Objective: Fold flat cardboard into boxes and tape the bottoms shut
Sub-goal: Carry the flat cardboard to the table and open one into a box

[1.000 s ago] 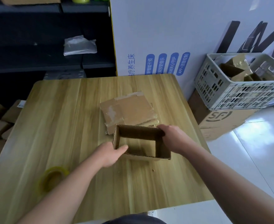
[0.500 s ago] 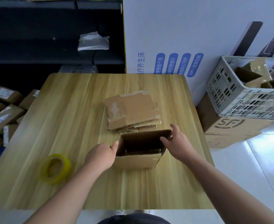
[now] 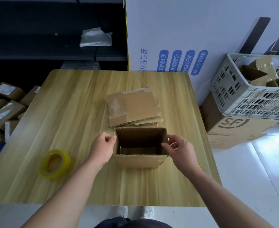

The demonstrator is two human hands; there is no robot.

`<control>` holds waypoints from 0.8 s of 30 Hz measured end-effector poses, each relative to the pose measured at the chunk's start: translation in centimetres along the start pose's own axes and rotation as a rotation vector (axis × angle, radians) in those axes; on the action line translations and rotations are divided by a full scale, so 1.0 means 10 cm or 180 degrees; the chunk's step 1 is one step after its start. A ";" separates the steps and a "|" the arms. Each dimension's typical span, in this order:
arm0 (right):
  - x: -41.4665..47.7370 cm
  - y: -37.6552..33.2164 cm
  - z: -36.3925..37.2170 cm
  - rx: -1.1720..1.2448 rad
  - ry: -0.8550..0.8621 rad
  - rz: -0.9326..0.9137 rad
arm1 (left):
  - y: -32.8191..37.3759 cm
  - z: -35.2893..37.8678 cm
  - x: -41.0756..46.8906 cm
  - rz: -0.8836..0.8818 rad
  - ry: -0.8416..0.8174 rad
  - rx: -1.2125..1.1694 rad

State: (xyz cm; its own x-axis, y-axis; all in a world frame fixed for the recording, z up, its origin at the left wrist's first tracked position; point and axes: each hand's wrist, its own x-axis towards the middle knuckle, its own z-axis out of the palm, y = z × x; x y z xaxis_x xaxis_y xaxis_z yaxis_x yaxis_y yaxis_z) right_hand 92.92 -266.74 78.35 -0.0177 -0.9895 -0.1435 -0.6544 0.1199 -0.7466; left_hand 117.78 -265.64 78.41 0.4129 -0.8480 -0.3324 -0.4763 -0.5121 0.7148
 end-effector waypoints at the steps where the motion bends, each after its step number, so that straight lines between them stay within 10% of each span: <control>1: -0.01 0.00 0.02 -0.0053 0.0037 -0.0028 | -0.02 -0.01 0.01 0.0013 -0.0050 -0.0044; 24: -0.11 -0.14 0.28 -0.0004 -0.0153 0.0176 | -0.26 -0.17 0.14 0.0798 -0.0716 -0.0912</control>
State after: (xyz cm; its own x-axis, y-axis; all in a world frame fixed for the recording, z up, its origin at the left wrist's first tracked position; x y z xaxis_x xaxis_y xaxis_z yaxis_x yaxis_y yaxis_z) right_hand 96.00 -265.58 77.74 -0.0176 -0.9763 -0.2156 -0.6543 0.1743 -0.7359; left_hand 120.88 -265.29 77.14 0.1177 -0.9660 -0.2301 -0.2926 -0.2552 0.9216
